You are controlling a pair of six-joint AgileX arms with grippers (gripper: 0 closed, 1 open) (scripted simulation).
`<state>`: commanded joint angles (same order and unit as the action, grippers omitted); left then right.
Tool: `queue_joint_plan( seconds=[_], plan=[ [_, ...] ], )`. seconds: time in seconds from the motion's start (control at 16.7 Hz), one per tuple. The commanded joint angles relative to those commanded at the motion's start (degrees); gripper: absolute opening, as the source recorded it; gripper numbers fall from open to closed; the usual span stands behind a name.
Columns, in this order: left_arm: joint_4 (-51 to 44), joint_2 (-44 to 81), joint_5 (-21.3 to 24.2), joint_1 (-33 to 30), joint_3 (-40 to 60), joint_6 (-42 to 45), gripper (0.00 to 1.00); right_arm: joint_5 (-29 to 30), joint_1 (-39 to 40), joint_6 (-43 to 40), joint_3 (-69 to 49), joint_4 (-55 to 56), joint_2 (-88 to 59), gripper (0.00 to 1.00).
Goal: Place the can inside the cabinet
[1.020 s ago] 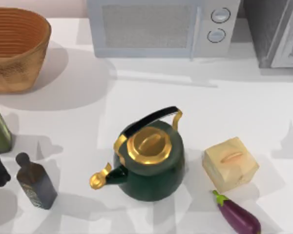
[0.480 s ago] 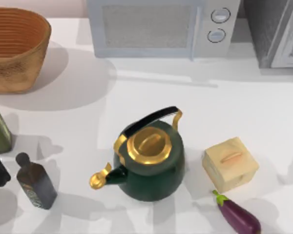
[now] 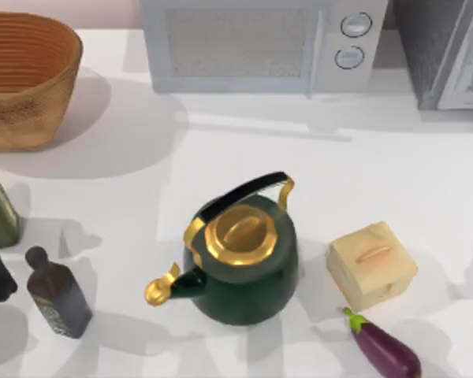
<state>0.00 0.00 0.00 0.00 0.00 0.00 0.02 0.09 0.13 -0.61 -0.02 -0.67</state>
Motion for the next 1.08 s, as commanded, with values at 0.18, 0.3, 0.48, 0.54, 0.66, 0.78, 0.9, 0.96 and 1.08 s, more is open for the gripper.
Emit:
queue_joint_plan(
  seconds=[0.18, 0.3, 0.48, 0.54, 0.66, 0.78, 0.9, 0.96, 1.08],
  plan=[
    [0.0, 0.0, 0.0, 0.0, 0.0, 0.0, 1.0, 0.4, 0.8, 0.2, -4.7, -1.2, -4.1, 0.0],
    [0.0, 0.0, 0.0, 0.0, 0.0, 0.0, 1.0, 1.0, 1.4, 0.3, -10.4, -2.7, -8.4, 0.0],
    [0.0, 0.0, 0.0, 0.0, 0.0, 0.0, 1.0, 2.0, 2.3, 0.4, -20.0, -5.1, -15.5, 0.0],
    [0.0, 0.0, 0.0, 0.0, 0.0, 0.0, 1.0, 2.3, 2.7, 0.4, -22.8, -5.9, -17.8, 0.0],
    [0.0, 0.0, 0.0, 0.0, 0.0, 0.0, 1.0, 2.9, 3.3, 0.4, -28.3, -7.2, -21.9, 0.0],
    [0.0, 0.0, 0.0, 0.0, 0.0, 0.0, 1.0, 3.4, 4.0, 0.4, -34.1, -8.4, -26.1, 0.0],
    [0.0, 0.0, 0.0, 0.0, 0.0, 0.0, 1.0, 3.9, 4.8, 0.4, -39.9, -9.7, -30.3, 0.0],
    [0.0, 0.0, 0.0, 0.0, 0.0, 0.0, 1.0, 4.1, 5.2, 0.4, -42.8, -10.3, -32.4, 0.0],
    [0.0, 0.0, 0.0, 0.0, 0.0, 0.0, 1.0, 4.9, 5.7, 0.4, -48.5, -11.6, -36.7, 0.0]
  ],
)
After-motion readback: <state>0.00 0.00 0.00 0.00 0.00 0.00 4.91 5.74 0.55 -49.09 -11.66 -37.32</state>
